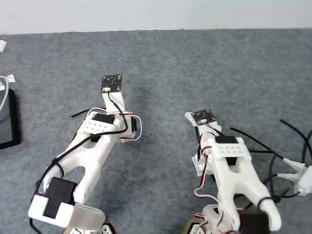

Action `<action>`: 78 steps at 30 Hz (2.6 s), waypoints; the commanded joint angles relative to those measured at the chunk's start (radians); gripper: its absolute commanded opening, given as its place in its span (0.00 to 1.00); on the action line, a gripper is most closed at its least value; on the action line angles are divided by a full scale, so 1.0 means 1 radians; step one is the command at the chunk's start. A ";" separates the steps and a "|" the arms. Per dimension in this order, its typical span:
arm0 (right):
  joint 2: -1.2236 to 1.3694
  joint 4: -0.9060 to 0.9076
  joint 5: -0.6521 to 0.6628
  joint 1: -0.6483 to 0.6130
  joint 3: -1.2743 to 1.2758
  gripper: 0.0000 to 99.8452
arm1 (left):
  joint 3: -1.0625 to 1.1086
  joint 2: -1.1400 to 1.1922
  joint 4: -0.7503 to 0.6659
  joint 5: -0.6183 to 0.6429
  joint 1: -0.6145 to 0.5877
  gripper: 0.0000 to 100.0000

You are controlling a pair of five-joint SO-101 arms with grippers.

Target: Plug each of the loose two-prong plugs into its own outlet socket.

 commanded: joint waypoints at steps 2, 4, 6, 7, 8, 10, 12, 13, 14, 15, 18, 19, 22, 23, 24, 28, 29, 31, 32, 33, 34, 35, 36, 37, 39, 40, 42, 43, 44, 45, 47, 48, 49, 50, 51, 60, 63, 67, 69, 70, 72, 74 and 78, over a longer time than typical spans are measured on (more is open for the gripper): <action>0.105 0.024 0.054 0.010 -0.075 0.09 | 0.031 0.006 0.018 -0.002 -0.018 0.01; 0.139 0.008 0.084 0.010 -0.074 0.02 | 0.031 0.006 0.018 -0.002 -0.018 0.01; 0.154 0.002 0.087 0.016 -0.078 0.02 | 0.031 0.006 0.018 -0.002 -0.018 0.01; 0.156 0.005 0.080 0.022 -0.078 0.02 | 0.031 0.006 0.018 -0.002 -0.018 0.01; 0.156 0.005 0.069 0.028 -0.080 0.01 | 0.031 0.006 0.018 -0.002 -0.018 0.01; 0.154 0.008 0.054 0.031 -0.091 0.01 | 0.031 0.006 0.018 -0.002 -0.017 0.01; 0.154 0.044 0.052 0.031 -0.117 0.01 | 0.031 0.006 0.018 -0.002 -0.017 0.01; 0.154 0.070 0.052 0.031 -0.138 0.01 | 0.031 0.006 0.018 -0.002 -0.017 0.01; 0.154 0.097 0.052 0.031 -0.163 0.01 | 0.031 0.006 0.018 -0.002 -0.017 0.01; 0.154 0.128 0.052 0.031 -0.192 0.01 | 0.031 0.006 0.018 -0.002 -0.017 0.01; 0.154 0.236 0.051 0.041 -0.298 0.01 | 0.031 0.006 0.018 -0.002 -0.017 0.01; 0.154 0.272 0.049 0.048 -0.338 0.01 | 0.031 0.006 0.018 -0.002 -0.017 0.01; 0.154 0.401 0.049 0.070 -0.474 0.01 | 0.031 0.006 0.018 -0.002 -0.017 0.01; 0.154 0.443 0.049 0.079 -0.520 0.01 | 0.031 0.006 0.018 -0.002 -0.017 0.01; 0.154 0.483 0.049 0.087 -0.569 0.01 | 0.031 0.006 0.018 -0.002 -0.017 0.01; 0.154 0.622 0.049 0.120 -0.761 0.01 | 0.031 0.006 0.018 -0.002 -0.017 0.01; 0.154 0.651 0.049 0.127 -0.813 0.01 | 0.031 0.006 0.018 -0.002 -0.017 0.01; 0.154 0.710 0.049 0.136 -0.921 0.01 | 0.031 0.006 0.018 -0.002 -0.017 0.01; 0.156 0.737 0.049 0.140 -0.973 0.01 | 0.031 0.006 0.018 -0.002 -0.017 0.01; 0.156 0.766 0.049 0.140 -1.022 0.01 | 0.031 0.006 0.018 -0.002 -0.017 0.01; 0.156 0.788 0.049 0.140 -1.063 0.01 | 0.031 0.006 0.018 -0.002 -0.017 0.01; 0.156 0.796 0.048 0.140 -1.092 0.01 | 0.031 0.006 0.018 -0.002 -0.017 0.01; 0.156 0.796 0.037 0.139 -1.103 0.01 | 0.031 0.006 0.018 -0.002 -0.017 0.01; 0.163 0.796 0.031 0.133 -1.105 0.01 | 0.031 0.006 0.018 -0.002 -0.017 0.01; 0.180 0.792 0.028 0.096 -1.071 0.01 | 0.031 0.006 0.018 -0.002 -0.018 0.01; 0.197 0.782 0.029 0.073 -1.040 0.01 | 0.031 0.006 0.018 -0.002 -0.020 0.01; 0.251 0.728 0.021 0.028 -0.973 0.01 | 0.031 0.006 0.018 -0.002 -0.018 0.01; 0.280 0.690 0.021 0.008 -0.942 0.01 | 0.031 0.006 0.018 -0.002 -0.018 0.01; 0.312 0.641 0.020 -0.004 -0.914 0.01 | 0.031 0.006 0.018 -0.002 -0.017 0.01; 0.348 0.582 0.014 -0.010 -0.884 0.01 | 0.031 0.006 0.018 -0.002 -0.017 0.01; 0.421 0.469 -0.023 -0.012 -0.832 0.01 | 0.031 0.006 0.018 -0.002 -0.017 0.01; 0.452 0.423 -0.031 -0.013 -0.807 0.02 | 0.031 0.006 0.018 -0.002 -0.018 0.01; 0.479 0.386 -0.032 -0.016 -0.783 0.04 | 0.031 0.006 0.018 -0.002 -0.018 0.01; 0.503 0.363 -0.032 -0.018 -0.761 0.08 | 0.031 0.006 0.018 -0.002 -0.018 0.01; 0.518 0.351 -0.028 -0.019 -0.741 0.12 | 0.031 0.006 0.018 -0.002 -0.018 0.01; 0.524 0.219 0.012 -0.016 -0.575 0.14 | 0.030 0.006 0.018 -0.002 -0.017 0.01; 0.503 0.209 0.008 -0.016 -0.586 0.13 | 0.030 0.006 0.018 -0.002 -0.017 0.01; 0.463 0.211 0.006 -0.042 -0.578 0.13 | 0.030 0.006 0.018 -0.002 -0.018 0.01; 0.461 0.200 0.006 -0.059 -0.555 0.13 | 0.030 0.006 0.018 -0.002 -0.018 0.01; 0.463 0.191 0.006 -0.064 -0.543 0.12 | 0.030 0.006 0.018 -0.002 -0.018 0.01; 0.476 0.142 0.006 -0.056 -0.525 0.08 | 0.030 0.006 0.018 -0.002 -0.020 0.01; 0.493 0.104 0.006 -0.039 -0.522 0.00 | 0.030 0.006 0.018 -0.002 -0.020 0.01; 0.501 0.111 0.008 -0.016 -0.528 0.01 | 0.030 0.006 0.018 -0.002 -0.020 0.01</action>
